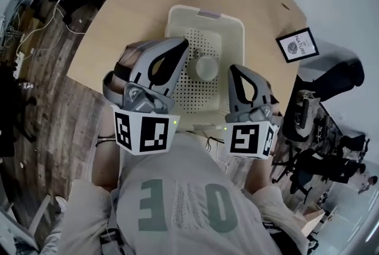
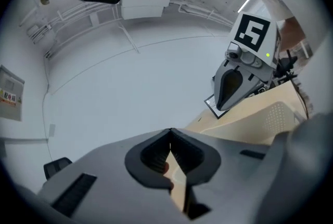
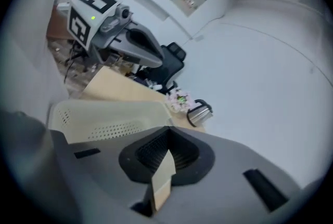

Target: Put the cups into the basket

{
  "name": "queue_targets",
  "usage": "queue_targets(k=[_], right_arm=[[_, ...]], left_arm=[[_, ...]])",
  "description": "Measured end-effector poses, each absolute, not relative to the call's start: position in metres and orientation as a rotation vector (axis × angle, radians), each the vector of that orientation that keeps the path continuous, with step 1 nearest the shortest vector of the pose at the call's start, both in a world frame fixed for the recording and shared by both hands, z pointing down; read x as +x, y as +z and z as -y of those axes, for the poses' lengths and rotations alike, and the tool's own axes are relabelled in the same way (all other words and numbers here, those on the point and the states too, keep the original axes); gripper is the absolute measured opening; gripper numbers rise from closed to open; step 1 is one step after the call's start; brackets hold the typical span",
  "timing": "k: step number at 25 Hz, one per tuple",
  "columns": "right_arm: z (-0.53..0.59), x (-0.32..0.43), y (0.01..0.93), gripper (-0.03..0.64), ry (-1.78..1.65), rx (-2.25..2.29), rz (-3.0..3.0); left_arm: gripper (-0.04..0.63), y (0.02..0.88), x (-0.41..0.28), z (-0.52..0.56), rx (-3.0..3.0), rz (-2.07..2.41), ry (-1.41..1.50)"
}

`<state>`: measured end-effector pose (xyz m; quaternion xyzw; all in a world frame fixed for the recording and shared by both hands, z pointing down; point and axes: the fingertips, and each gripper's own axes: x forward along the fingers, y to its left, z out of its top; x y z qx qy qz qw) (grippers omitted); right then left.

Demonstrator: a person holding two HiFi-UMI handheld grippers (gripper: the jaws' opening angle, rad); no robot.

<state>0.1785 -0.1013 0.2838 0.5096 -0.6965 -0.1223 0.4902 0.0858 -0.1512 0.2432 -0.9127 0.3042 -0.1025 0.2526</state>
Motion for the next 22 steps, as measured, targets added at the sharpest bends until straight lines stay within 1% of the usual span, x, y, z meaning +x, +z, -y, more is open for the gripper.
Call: queue_targets(k=[5, 9, 14, 22], right_arm=[[0.099, 0.184, 0.248, -0.002, -0.356, 1.527, 1.757], [0.09, 0.184, 0.236, -0.002, -0.335, 1.663, 1.783], [0.074, 0.19, 0.237, -0.002, -0.334, 1.707, 1.763], [0.062, 0.187, 0.247, -0.002, -0.308, 1.704, 1.739]], left_arm=[[0.011, 0.193, 0.101, 0.144, -2.364, -0.739, -0.233], [0.009, 0.176, 0.115, 0.126, -2.327, -0.665, -0.222], [0.011, 0.178, 0.134, 0.096, -2.301, -0.578, -0.204], [0.011, 0.18, 0.133, 0.085, -2.301, -0.546, -0.206]])
